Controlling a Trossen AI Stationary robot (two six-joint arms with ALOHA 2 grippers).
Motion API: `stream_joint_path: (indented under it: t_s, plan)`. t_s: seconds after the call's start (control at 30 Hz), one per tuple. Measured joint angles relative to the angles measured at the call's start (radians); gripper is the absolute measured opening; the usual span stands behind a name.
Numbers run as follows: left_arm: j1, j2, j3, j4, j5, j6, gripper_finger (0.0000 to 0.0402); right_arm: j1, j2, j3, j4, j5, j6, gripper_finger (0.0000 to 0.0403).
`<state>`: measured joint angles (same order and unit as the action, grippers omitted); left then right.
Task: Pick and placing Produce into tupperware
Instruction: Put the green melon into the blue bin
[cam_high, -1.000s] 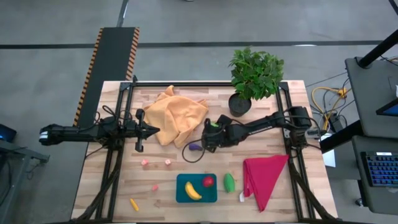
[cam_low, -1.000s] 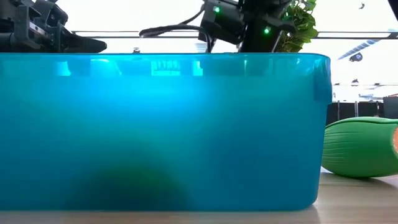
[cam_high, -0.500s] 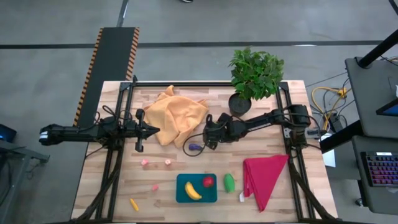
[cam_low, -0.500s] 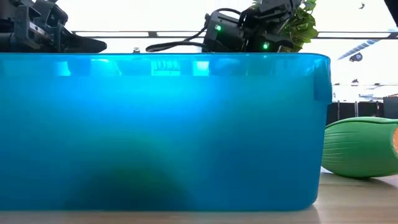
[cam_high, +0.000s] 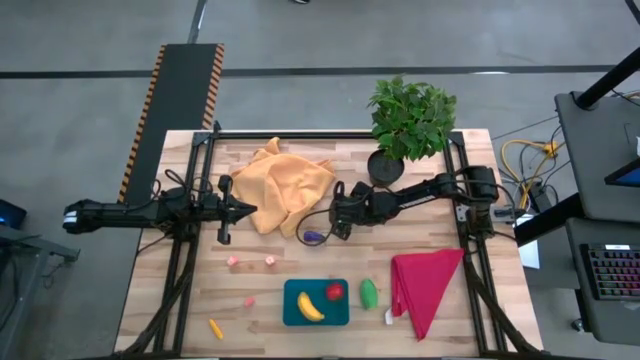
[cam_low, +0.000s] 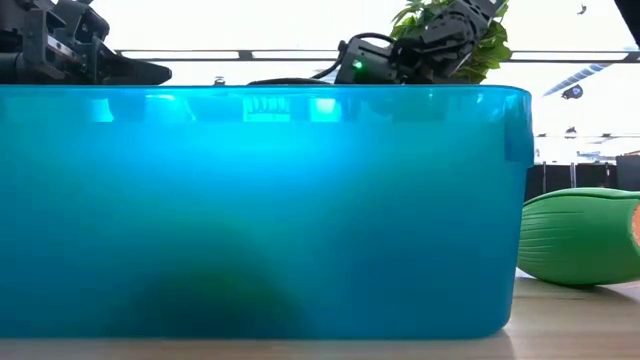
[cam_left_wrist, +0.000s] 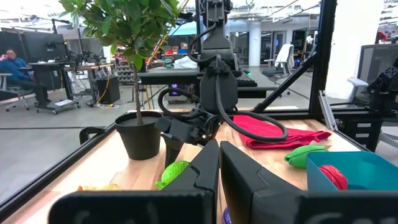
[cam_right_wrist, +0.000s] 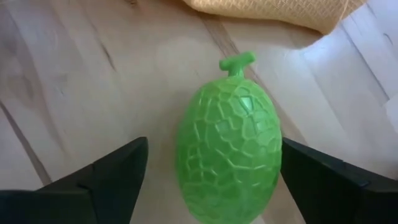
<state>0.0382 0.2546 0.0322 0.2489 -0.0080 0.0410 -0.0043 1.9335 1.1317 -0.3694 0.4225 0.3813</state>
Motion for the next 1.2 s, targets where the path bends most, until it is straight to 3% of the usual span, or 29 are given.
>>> stream_joint_path:
  t_s: [1.2]
  plan:
    - [0.0, 0.0, 0.0, 0.0, 0.0, 0.0, 0.0, -0.007, -0.001, -0.028, 0.067, -0.005, -0.042, 0.0325]
